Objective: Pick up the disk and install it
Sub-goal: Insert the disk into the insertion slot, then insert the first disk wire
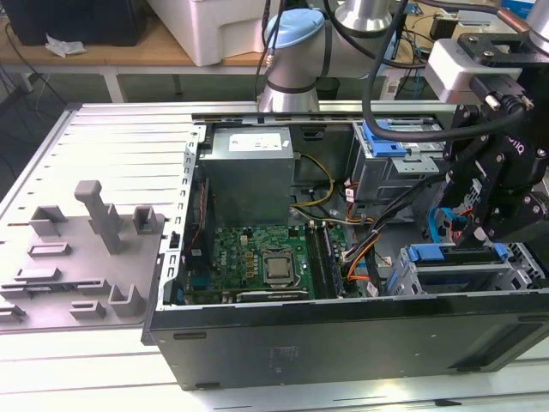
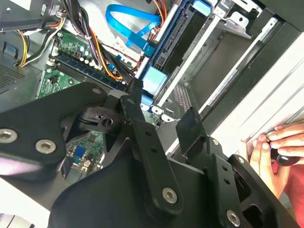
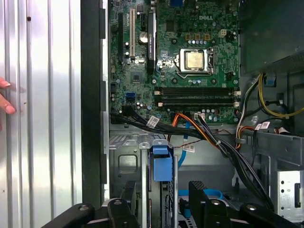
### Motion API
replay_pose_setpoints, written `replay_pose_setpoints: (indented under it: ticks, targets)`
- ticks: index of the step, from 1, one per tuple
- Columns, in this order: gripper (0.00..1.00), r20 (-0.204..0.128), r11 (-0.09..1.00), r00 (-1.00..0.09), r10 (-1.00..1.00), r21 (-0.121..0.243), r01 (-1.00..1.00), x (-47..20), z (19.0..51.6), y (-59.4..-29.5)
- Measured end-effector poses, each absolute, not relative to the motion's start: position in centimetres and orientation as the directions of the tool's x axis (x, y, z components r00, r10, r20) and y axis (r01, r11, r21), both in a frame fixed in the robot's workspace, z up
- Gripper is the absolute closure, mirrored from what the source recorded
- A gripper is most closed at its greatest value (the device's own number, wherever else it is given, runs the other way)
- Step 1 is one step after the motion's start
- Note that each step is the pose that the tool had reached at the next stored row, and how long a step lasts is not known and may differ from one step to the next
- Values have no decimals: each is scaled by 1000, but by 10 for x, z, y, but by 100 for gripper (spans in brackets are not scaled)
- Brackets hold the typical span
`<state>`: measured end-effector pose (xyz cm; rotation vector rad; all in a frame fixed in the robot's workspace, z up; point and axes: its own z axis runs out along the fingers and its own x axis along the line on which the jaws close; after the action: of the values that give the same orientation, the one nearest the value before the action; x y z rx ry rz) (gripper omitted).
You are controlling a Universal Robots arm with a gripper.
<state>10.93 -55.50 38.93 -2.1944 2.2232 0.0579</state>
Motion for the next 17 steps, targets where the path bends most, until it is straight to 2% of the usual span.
replay_pose_setpoints:
  ticks: [17]
  targets:
    - [44, -38, 13, -13, -999, 14, -1000, 109, 389, -555]
